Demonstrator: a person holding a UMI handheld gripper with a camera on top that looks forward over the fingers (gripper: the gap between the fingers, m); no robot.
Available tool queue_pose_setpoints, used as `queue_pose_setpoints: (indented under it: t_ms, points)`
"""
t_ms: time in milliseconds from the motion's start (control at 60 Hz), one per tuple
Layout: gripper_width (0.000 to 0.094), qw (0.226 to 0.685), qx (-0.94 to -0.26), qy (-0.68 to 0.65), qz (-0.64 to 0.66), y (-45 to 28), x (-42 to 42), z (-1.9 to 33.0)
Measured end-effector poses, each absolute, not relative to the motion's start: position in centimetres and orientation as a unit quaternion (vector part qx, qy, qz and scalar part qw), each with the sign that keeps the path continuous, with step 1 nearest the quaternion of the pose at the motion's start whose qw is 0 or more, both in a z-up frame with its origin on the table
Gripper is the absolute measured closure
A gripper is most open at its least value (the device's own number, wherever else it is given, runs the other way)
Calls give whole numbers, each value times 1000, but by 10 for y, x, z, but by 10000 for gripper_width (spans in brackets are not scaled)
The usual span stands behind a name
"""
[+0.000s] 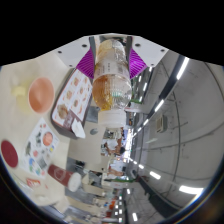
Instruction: Pour water
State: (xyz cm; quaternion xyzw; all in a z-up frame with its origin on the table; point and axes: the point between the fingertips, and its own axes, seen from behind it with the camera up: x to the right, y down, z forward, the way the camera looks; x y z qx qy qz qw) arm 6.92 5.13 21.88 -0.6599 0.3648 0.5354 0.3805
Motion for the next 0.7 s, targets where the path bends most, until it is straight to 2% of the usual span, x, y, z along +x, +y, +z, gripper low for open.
queue_pose_setpoints:
  t_ms: [150, 250, 317, 383, 450, 533, 650, 667, 700]
  points:
    - [524, 529, -722, 221, 388, 59, 137, 270]
    - [523, 599, -736, 149, 277, 62, 183, 293]
    - [524, 629, -742, 113, 203, 62, 223, 291]
    - [525, 642, -751, 84, 128, 63, 260, 278]
    - [524, 640, -763, 64, 68, 58, 296, 249]
    - [526, 626, -779, 44, 14, 52, 325, 200]
    - [525, 599, -800, 32, -17, 43, 351, 153]
    - [526, 597, -802, 32, -20, 46, 350, 135]
    - [524, 591, -806, 34, -20, 37, 360, 128]
